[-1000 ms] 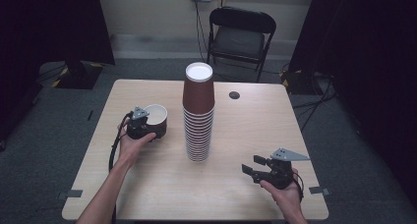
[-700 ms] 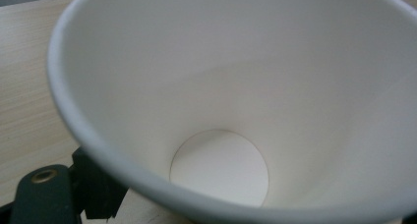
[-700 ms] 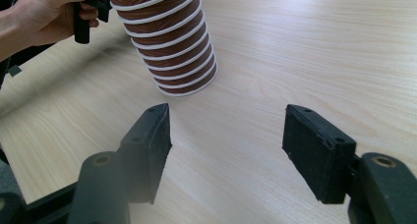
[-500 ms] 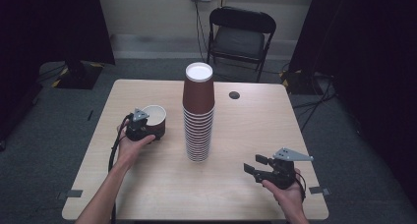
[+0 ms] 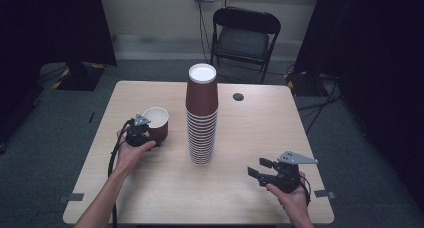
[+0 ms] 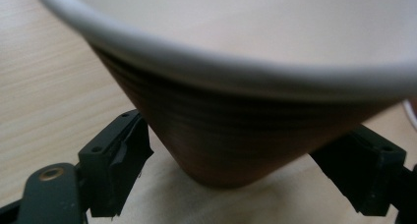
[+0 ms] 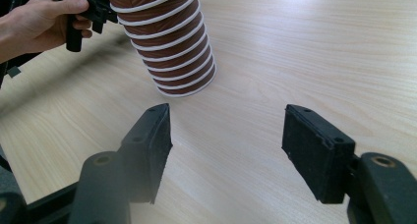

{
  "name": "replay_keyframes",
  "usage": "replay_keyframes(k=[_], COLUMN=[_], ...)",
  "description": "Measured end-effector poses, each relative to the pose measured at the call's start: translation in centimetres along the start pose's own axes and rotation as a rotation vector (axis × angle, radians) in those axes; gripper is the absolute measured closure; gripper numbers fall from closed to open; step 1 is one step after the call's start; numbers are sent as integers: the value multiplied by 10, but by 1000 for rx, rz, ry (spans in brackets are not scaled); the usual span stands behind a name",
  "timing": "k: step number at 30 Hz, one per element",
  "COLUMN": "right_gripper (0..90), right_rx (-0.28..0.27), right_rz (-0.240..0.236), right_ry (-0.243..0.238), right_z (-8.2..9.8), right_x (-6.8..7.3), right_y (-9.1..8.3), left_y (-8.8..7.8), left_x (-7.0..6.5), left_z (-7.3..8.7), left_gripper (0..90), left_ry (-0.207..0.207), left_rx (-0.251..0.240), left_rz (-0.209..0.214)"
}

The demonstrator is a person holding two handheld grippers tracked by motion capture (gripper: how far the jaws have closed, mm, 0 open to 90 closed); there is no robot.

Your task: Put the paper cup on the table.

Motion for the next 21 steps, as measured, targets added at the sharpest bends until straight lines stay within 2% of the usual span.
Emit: replay_keyframes(k=[3,9,11,15,17,21], right_gripper=[356,356,356,356,354,347], right_rx=[0,2,2,3,3,5], right_rz=[1,-2,-2,2,4,10], right_ry=[1,-1,-1,0,0,6], right_z=[0,0,0,0,0,0], right_x=[0,1,1,0,-1,-2], right_y=[0,1,1,1,1,1], left_y=[-3,-9,-14,-22,-27,-38], left_x=[1,0,-1,1,2,0], left_z=[2,2,2,1,-1,-3], left_gripper=[163,163,163,162,161,160], left_ry=[-16,-20,-11,-20,-31,-22], left_rx=[-6,-14,-15,-32,-38,-43], left_rz=[3,13,6,9,21,33])
Point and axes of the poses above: each handheld gripper's, and its own axes: y roughly forward along the jaws, z roughly out of its underside, x roughly to its left, the point moved 2 cm from there along y, roughly forward along the jaws, and after that the axes turned 12 degrees about -x, right-handed, at the moved point
